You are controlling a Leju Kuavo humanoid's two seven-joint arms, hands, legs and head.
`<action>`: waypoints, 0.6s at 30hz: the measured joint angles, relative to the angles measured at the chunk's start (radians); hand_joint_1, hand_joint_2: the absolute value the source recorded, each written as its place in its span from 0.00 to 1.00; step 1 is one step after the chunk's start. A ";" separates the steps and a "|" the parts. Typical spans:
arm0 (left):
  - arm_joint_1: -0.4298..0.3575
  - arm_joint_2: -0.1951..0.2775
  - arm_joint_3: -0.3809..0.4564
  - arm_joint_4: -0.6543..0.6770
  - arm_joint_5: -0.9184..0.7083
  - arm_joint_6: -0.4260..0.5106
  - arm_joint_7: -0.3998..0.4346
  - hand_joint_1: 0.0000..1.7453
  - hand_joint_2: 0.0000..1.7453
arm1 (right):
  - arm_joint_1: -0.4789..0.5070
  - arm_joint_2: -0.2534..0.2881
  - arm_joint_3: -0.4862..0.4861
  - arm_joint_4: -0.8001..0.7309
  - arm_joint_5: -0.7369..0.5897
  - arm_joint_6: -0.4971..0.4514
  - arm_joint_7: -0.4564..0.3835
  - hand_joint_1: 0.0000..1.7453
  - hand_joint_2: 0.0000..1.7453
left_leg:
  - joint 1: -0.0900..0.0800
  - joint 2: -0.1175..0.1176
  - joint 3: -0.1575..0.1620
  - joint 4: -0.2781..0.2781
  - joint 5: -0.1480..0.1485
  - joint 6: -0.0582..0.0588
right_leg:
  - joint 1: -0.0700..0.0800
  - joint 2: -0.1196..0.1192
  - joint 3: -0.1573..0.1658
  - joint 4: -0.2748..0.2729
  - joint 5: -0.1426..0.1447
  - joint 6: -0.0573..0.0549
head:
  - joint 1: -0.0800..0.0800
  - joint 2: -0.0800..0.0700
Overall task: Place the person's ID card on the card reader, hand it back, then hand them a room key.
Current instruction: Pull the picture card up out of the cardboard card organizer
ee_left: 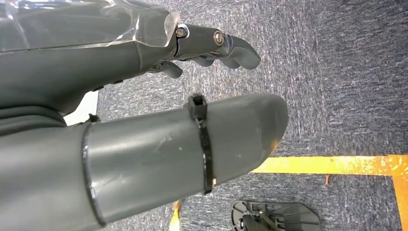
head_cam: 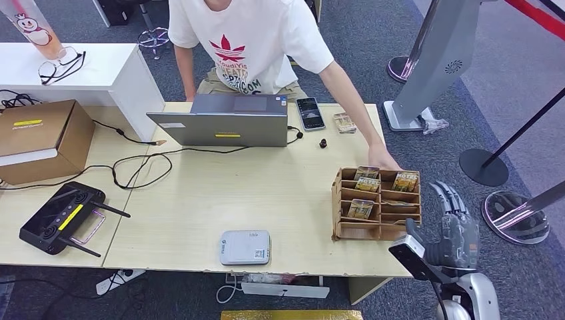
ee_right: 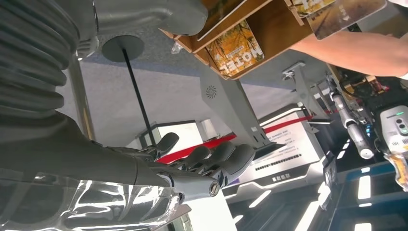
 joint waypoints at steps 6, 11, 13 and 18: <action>0.000 0.000 0.000 0.000 0.000 0.000 0.000 0.00 0.00 | 0.000 0.004 -0.001 0.014 0.000 0.000 0.000 0.33 1.00 | 0.000 0.000 0.000 0.000 0.000 0.000 | 0.000 0.000 0.000 0.000 0.000 0.000 | 0.000 0.000; 0.000 0.000 0.000 0.000 0.003 0.000 0.000 0.00 0.00 | -0.004 0.006 0.000 0.032 -0.003 0.006 -0.002 0.36 1.00 | 0.000 0.000 0.000 0.000 0.000 0.000 | 0.000 0.000 0.000 0.000 0.000 0.000 | 0.000 0.000; 0.001 0.001 0.000 0.000 0.006 0.000 0.000 0.00 0.00 | -0.009 0.008 0.000 0.042 -0.003 0.010 -0.003 0.36 1.00 | 0.000 0.000 0.000 0.000 0.000 0.000 | 0.000 0.000 0.000 0.000 0.000 0.000 | 0.000 0.000; 0.002 0.001 0.003 0.000 0.012 0.000 -0.001 0.00 0.00 | -0.026 0.010 0.002 0.072 -0.003 0.015 -0.006 0.38 1.00 | 0.000 0.000 0.000 0.000 0.000 0.000 | 0.000 0.000 0.000 0.000 0.000 0.000 | 0.000 0.000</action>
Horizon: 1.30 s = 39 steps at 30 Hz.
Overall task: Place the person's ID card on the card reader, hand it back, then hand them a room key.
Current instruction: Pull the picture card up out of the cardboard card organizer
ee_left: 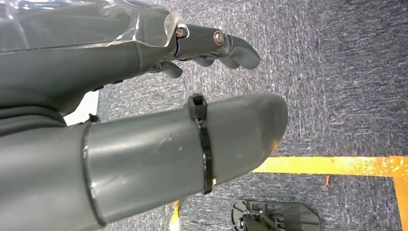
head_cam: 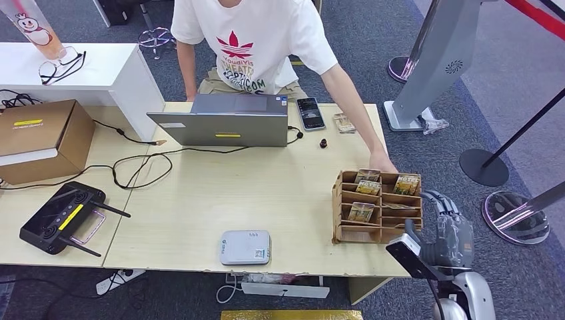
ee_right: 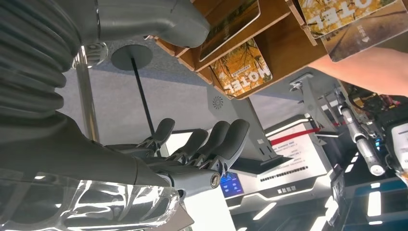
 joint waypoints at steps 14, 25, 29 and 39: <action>0.006 0.000 0.007 0.000 0.007 0.004 -0.004 0.00 0.00 | -0.003 0.004 0.014 0.032 0.001 -0.001 0.002 0.39 1.00 | 0.000 0.000 0.000 0.000 0.000 0.000 | 0.000 0.000 0.000 0.000 0.000 0.000 | 0.000 0.000; 0.012 0.000 0.017 0.000 0.015 0.006 -0.004 0.00 0.00 | -0.017 0.015 0.029 0.037 0.016 0.004 0.008 0.39 1.00 | 0.000 0.000 0.000 0.000 0.000 0.000 | 0.000 0.000 0.000 0.000 0.000 0.000 | 0.000 0.000; 0.012 0.000 0.022 0.000 0.015 0.007 -0.004 0.00 0.00 | -0.027 0.019 0.034 0.038 0.017 0.007 0.008 0.40 1.00 | 0.000 0.000 0.000 0.000 0.000 0.000 | 0.000 0.000 0.000 0.000 0.000 0.000 | 0.000 0.000; 0.012 0.000 0.023 0.000 0.007 0.008 -0.003 0.00 0.00 | -0.046 0.021 0.042 0.052 0.017 0.015 0.005 0.39 1.00 | 0.000 0.000 0.000 0.000 0.000 0.000 | 0.000 0.000 0.000 0.000 0.000 0.000 | 0.000 0.000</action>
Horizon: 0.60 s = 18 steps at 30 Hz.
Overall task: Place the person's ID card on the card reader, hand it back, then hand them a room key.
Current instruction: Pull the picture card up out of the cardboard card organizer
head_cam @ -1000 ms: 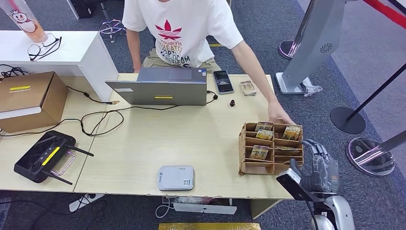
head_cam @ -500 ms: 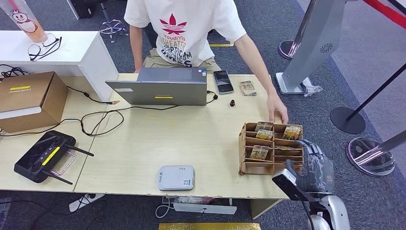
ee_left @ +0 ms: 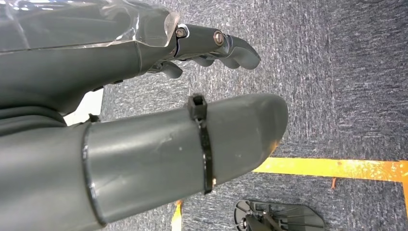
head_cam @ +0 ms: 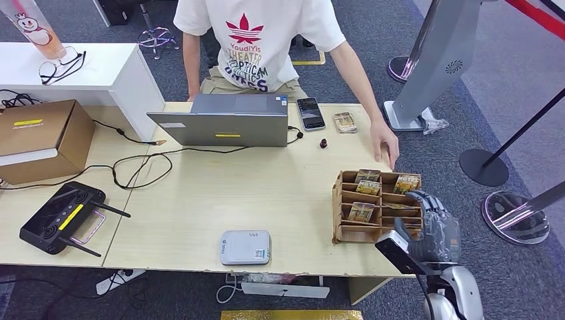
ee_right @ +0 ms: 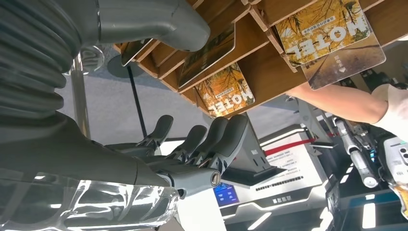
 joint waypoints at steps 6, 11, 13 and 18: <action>0.000 0.000 0.000 0.000 -0.002 0.000 0.001 0.00 0.00 | -0.003 0.000 0.005 0.004 0.000 0.002 0.000 0.38 1.00 | 0.000 0.000 0.000 0.000 0.000 0.000 | 0.000 0.000 0.000 0.000 0.000 0.000 | 0.000 0.000; 0.000 -0.001 0.000 0.000 -0.003 0.000 0.004 0.00 0.00 | -0.007 0.000 0.006 0.010 -0.003 0.006 -0.001 0.40 1.00 | 0.000 0.000 0.000 0.000 0.000 0.000 | 0.000 0.000 0.000 0.000 0.000 0.000 | 0.000 0.000; 0.000 -0.001 0.000 0.000 -0.003 0.000 0.004 0.00 0.00 | -0.009 0.000 0.006 0.012 -0.010 0.008 -0.003 0.40 1.00 | 0.000 0.000 0.000 0.000 0.000 0.000 | 0.000 0.000 0.000 0.000 0.000 0.000 | 0.000 0.000; 0.000 0.000 0.000 0.000 -0.006 0.000 0.004 0.00 0.00 | -0.013 0.000 0.005 0.021 -0.023 0.010 -0.008 0.42 1.00 | 0.000 0.000 0.000 0.000 0.000 0.000 | 0.000 0.000 0.000 0.000 0.000 0.000 | 0.000 0.000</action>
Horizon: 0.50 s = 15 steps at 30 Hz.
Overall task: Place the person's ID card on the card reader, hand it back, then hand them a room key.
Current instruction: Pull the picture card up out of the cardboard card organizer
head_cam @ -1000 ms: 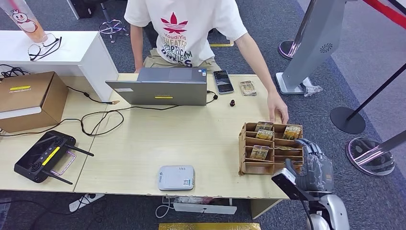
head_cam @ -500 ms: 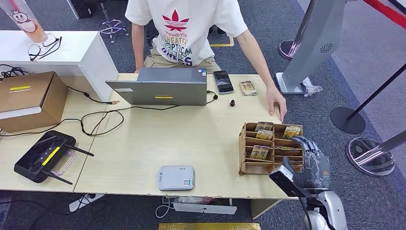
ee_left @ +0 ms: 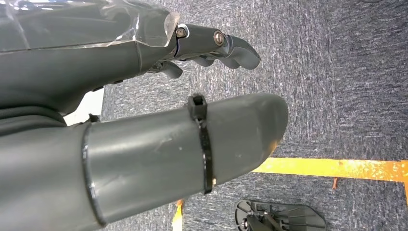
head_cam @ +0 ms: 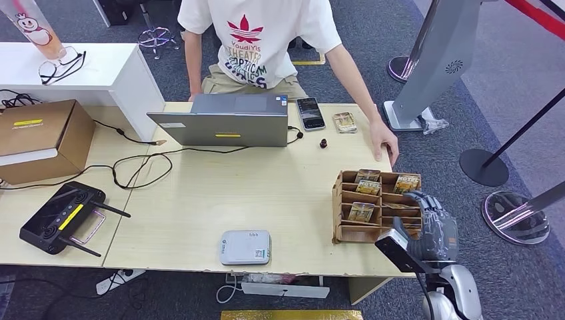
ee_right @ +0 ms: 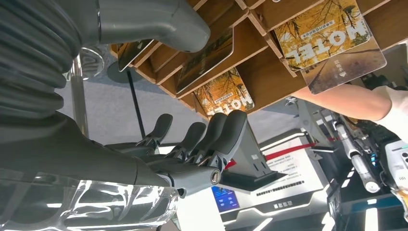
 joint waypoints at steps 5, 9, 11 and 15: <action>0.000 0.000 0.000 0.000 0.000 0.000 0.000 0.00 0.00 | -0.003 -0.003 -0.001 0.010 -0.004 0.002 -0.002 0.42 1.00 | 0.000 0.000 0.000 0.000 0.000 0.000 | 0.000 0.000 0.000 0.000 0.000 0.000 | 0.000 0.000; 0.000 0.001 0.000 0.000 0.000 0.000 0.000 0.00 0.00 | -0.008 -0.008 -0.001 0.020 -0.016 0.010 -0.009 0.40 1.00 | 0.000 0.000 0.000 0.000 0.000 0.000 | 0.000 0.000 0.000 0.000 0.000 0.000 | 0.000 0.000; 0.000 0.001 0.000 0.000 0.000 0.000 -0.001 0.00 0.00 | -0.011 -0.010 -0.002 0.025 -0.017 0.013 -0.012 0.40 1.00 | 0.000 0.000 0.000 0.000 0.000 0.000 | 0.000 0.000 0.000 0.000 0.000 0.000 | 0.000 0.000; 0.000 0.001 0.000 0.000 0.000 0.000 -0.002 0.00 0.00 | -0.016 -0.011 -0.002 0.035 -0.017 0.013 -0.013 0.39 1.00 | 0.000 0.000 0.000 0.000 0.000 0.000 | 0.000 0.000 0.000 0.000 0.000 0.000 | 0.000 0.000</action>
